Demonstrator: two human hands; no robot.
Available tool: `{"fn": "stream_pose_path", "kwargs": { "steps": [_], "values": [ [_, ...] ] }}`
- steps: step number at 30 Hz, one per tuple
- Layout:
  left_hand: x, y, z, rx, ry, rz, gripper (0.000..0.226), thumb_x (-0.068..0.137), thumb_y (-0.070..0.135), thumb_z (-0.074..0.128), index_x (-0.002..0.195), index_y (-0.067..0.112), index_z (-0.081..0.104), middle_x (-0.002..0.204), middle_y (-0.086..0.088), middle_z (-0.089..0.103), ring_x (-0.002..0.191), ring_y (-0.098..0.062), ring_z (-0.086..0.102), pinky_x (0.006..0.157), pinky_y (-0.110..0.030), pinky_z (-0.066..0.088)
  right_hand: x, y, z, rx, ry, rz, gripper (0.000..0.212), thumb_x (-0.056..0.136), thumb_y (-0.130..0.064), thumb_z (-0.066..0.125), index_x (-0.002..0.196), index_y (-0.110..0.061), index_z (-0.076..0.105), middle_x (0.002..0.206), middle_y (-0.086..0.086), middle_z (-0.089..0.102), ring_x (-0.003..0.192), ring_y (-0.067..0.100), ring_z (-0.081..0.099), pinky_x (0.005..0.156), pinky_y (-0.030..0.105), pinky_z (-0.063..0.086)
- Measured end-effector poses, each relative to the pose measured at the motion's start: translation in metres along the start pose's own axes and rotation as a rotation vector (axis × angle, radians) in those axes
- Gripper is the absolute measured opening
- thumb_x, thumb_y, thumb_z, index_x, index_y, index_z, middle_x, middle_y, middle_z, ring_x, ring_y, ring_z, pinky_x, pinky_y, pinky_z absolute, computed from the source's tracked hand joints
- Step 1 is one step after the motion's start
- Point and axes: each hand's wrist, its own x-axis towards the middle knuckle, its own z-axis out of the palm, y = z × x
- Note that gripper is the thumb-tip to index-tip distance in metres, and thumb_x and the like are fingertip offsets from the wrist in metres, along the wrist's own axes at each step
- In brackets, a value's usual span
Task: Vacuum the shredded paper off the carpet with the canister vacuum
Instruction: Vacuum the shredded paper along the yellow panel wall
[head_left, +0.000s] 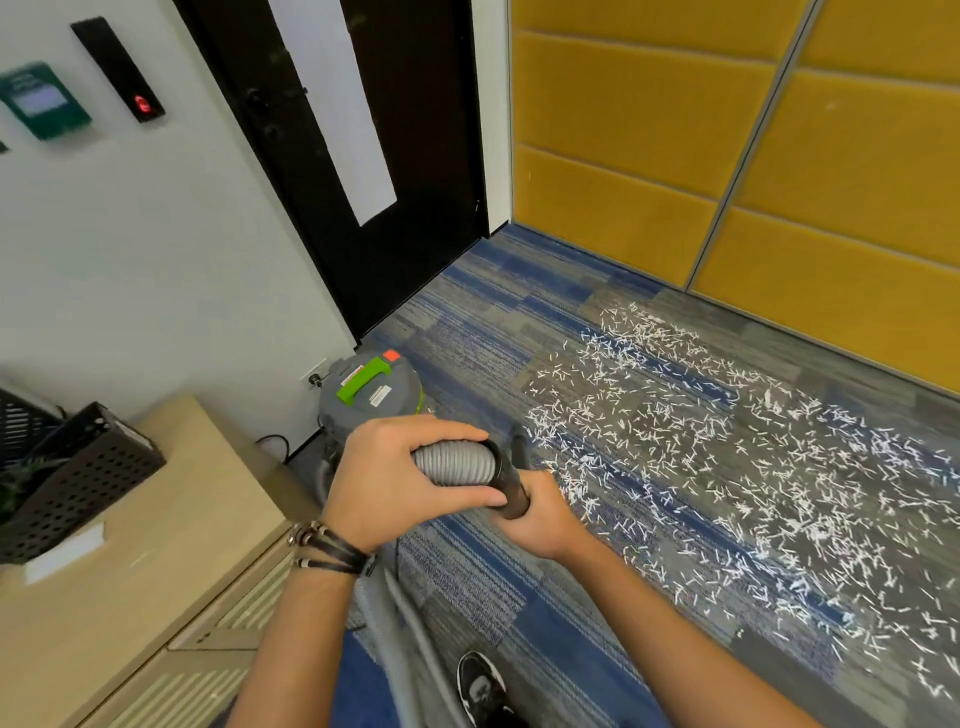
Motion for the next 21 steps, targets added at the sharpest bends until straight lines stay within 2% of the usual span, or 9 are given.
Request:
{"fn": "stream_pose_path", "kwargs": {
  "steps": [4, 8, 11, 16, 19, 21],
  "values": [
    [-0.003, 0.024, 0.004, 0.003, 0.018, 0.005, 0.055, 0.062, 0.069, 0.089, 0.107, 0.038, 0.082, 0.101, 0.025, 0.077, 0.096, 0.0, 0.073, 0.087, -0.031, 0.059, -0.016, 0.002, -0.016, -0.028, -0.009, -0.017, 0.038, 0.075, 0.007, 0.065, 0.062, -0.025, 0.047, 0.054, -0.014, 0.044, 0.051, 0.005, 0.037, 0.052, 0.025, 0.03],
    [-0.018, 0.049, 0.009, 0.02, 0.055, 0.0, 0.054, 0.062, 0.066, 0.092, 0.106, 0.037, 0.082, 0.1, 0.027, 0.077, 0.096, 0.003, 0.073, 0.088, -0.019, 0.056, -0.035, 0.009, -0.026, -0.067, -0.058, -0.031, 0.02, 0.072, 0.002, 0.066, 0.067, -0.008, 0.049, 0.058, -0.003, 0.046, 0.053, 0.013, 0.04, 0.054, 0.032, 0.031],
    [-0.034, 0.07, 0.02, 0.051, 0.134, -0.004, 0.054, 0.06, 0.063, 0.095, 0.106, 0.036, 0.083, 0.099, 0.025, 0.077, 0.095, 0.003, 0.073, 0.089, -0.016, 0.054, -0.056, 0.013, -0.033, -0.031, -0.034, -0.047, 0.013, 0.074, 0.001, 0.066, 0.073, -0.002, 0.053, 0.061, 0.003, 0.049, 0.055, 0.015, 0.043, 0.053, 0.033, 0.034],
    [-0.045, 0.09, 0.039, 0.15, 0.208, -0.018, 0.055, 0.064, 0.063, 0.093, 0.11, 0.035, 0.082, 0.101, 0.02, 0.077, 0.096, 0.004, 0.071, 0.091, -0.017, 0.052, -0.06, 0.011, -0.047, -0.049, 0.005, -0.078, 0.021, 0.076, 0.005, 0.07, 0.071, -0.01, 0.057, 0.06, -0.007, 0.051, 0.051, 0.002, 0.042, 0.052, 0.018, 0.033],
    [-0.044, 0.09, 0.057, 0.185, 0.178, -0.048, 0.053, 0.067, 0.063, 0.09, 0.112, 0.036, 0.08, 0.1, 0.018, 0.076, 0.095, 0.002, 0.07, 0.089, -0.016, 0.051, -0.055, 0.019, -0.057, -0.066, -0.001, -0.078, 0.032, 0.079, 0.004, 0.071, 0.068, -0.022, 0.055, 0.059, -0.01, 0.052, 0.051, 0.001, 0.044, 0.052, 0.018, 0.033],
    [-0.042, 0.087, 0.075, 0.21, 0.149, -0.084, 0.052, 0.07, 0.064, 0.086, 0.114, 0.038, 0.079, 0.101, 0.019, 0.075, 0.095, 0.003, 0.068, 0.087, -0.017, 0.051, -0.053, 0.028, -0.065, -0.073, -0.035, -0.048, 0.034, 0.081, 0.003, 0.07, 0.066, -0.022, 0.053, 0.058, -0.01, 0.051, 0.05, 0.001, 0.042, 0.052, 0.02, 0.034]
  ]
}}
